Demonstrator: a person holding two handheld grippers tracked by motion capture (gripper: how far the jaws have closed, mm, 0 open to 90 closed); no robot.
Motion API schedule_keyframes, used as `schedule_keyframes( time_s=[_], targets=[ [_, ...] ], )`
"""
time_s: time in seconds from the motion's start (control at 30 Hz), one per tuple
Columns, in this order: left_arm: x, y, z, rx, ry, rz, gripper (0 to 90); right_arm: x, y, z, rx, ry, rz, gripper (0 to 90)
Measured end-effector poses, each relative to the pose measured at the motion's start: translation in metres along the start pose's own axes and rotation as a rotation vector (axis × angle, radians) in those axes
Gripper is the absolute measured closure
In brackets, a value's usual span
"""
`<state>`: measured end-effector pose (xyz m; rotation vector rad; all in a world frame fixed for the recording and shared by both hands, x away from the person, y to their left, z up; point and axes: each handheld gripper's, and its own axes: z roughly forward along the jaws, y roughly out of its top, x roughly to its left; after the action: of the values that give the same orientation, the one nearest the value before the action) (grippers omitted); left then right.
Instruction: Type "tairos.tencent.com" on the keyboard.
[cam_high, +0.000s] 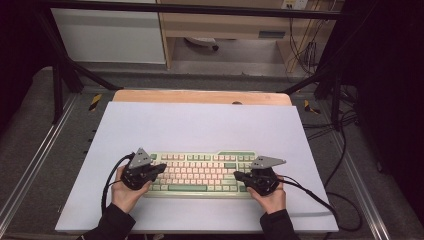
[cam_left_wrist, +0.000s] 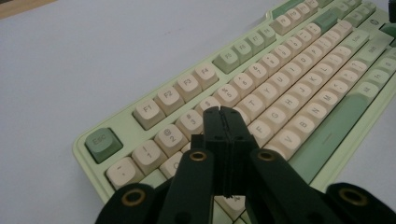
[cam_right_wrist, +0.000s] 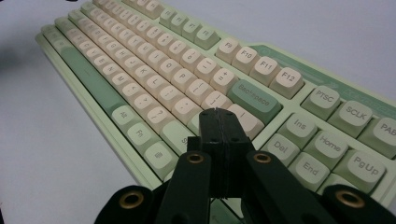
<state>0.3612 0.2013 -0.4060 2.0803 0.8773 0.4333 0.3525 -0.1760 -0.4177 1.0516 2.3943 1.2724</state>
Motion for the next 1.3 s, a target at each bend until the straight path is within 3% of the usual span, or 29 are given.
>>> schedule_keyframes(
  time_s=[0.83,1.3],
  targets=[
    [-0.014,0.010,0.037,0.047,0.000,0.027,89.8,-0.002,-0.007,-0.005,0.001,-0.004,0.005,90.0],
    [-0.017,0.008,0.044,0.058,-0.005,0.030,89.9,-0.003,-0.007,-0.005,0.000,-0.003,0.003,90.0]
  ],
)
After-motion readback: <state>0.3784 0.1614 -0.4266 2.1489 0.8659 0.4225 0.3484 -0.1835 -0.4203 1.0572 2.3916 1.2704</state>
